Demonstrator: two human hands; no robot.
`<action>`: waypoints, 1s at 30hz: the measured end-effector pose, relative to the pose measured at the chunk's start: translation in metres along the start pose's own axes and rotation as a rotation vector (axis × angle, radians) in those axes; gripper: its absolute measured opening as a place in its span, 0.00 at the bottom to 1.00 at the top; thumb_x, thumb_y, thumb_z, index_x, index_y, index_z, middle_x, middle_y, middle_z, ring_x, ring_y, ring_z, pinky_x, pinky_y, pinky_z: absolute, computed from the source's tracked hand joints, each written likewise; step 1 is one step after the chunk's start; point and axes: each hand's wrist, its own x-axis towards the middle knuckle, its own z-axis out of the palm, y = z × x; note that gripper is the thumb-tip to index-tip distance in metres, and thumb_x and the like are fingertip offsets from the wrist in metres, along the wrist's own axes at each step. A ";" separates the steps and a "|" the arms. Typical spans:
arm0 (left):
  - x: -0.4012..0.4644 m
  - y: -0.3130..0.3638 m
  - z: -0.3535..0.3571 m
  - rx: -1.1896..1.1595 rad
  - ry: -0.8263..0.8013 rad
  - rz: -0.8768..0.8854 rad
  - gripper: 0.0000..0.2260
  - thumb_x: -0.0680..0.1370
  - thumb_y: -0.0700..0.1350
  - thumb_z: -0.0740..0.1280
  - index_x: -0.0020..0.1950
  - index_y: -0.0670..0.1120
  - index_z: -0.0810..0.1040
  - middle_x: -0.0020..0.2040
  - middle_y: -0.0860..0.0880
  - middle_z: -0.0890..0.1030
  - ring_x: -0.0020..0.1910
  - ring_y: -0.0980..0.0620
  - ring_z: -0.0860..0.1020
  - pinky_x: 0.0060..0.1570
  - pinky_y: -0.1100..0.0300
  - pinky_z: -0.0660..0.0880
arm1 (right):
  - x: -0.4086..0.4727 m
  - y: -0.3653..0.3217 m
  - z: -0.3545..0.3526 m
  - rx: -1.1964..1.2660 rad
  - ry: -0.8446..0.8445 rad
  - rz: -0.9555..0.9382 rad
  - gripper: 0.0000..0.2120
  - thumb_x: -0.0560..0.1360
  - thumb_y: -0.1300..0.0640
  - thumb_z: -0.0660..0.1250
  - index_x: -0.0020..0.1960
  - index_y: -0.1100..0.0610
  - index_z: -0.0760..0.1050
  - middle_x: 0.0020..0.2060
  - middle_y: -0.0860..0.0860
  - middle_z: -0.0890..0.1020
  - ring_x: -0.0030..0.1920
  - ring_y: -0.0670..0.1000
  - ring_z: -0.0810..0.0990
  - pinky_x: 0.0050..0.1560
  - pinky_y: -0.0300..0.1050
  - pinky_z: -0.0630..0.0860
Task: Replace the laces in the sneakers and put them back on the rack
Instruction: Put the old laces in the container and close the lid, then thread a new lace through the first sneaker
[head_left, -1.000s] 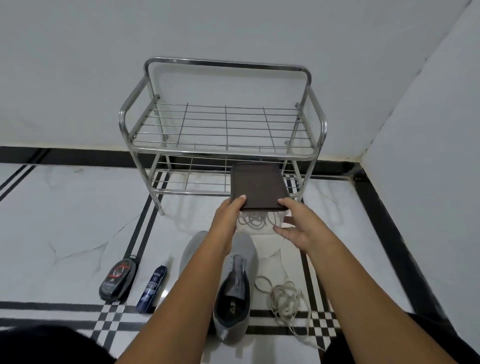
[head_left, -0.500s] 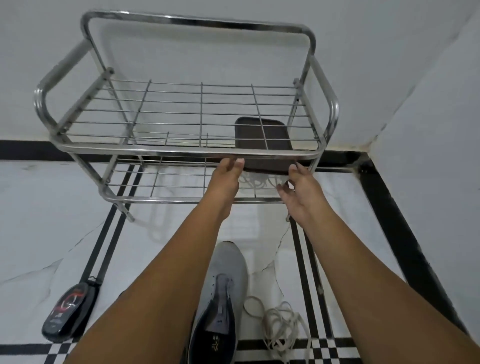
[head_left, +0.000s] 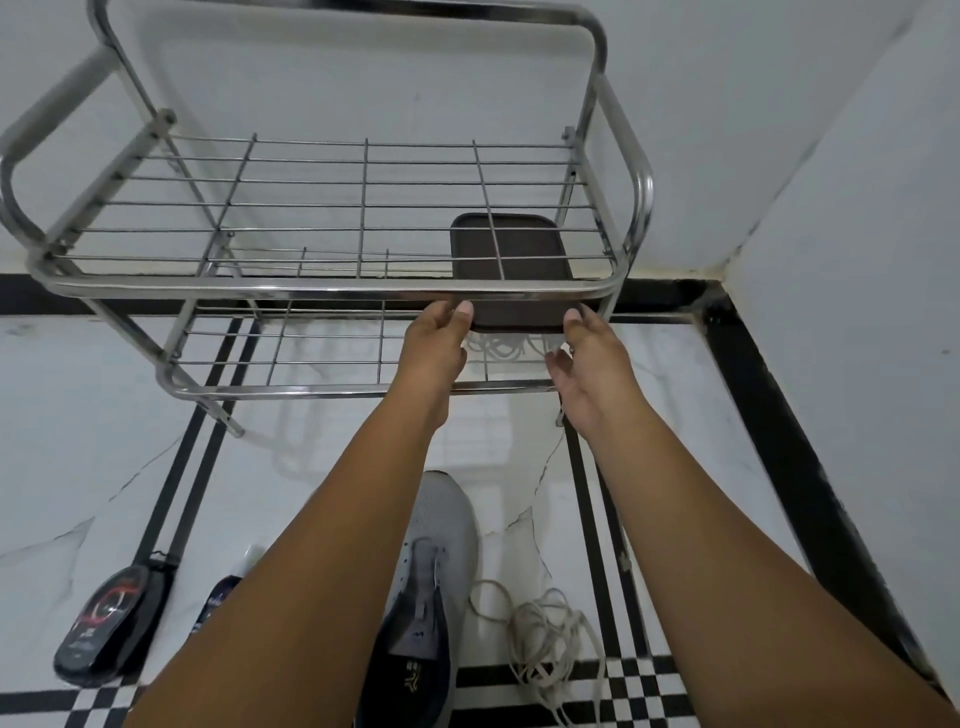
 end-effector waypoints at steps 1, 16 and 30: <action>-0.001 0.000 0.001 0.001 -0.006 0.009 0.08 0.82 0.50 0.60 0.56 0.51 0.76 0.50 0.55 0.79 0.53 0.55 0.75 0.63 0.55 0.71 | -0.002 0.000 0.000 -0.009 0.008 -0.002 0.20 0.81 0.56 0.62 0.73 0.53 0.67 0.68 0.48 0.71 0.66 0.51 0.72 0.69 0.48 0.69; -0.136 -0.145 -0.084 0.796 0.349 -0.069 0.12 0.80 0.48 0.61 0.58 0.45 0.79 0.60 0.44 0.78 0.56 0.45 0.75 0.57 0.53 0.69 | -0.122 0.177 -0.072 -1.261 0.225 0.284 0.08 0.78 0.59 0.59 0.53 0.58 0.76 0.52 0.54 0.78 0.55 0.58 0.77 0.53 0.49 0.75; -0.222 -0.218 -0.120 1.290 0.153 -0.212 0.20 0.79 0.42 0.60 0.71 0.44 0.67 0.76 0.42 0.61 0.75 0.38 0.53 0.59 0.39 0.70 | -0.147 0.225 -0.195 -1.764 0.119 0.157 0.16 0.75 0.61 0.63 0.62 0.57 0.73 0.64 0.54 0.74 0.69 0.57 0.66 0.64 0.56 0.68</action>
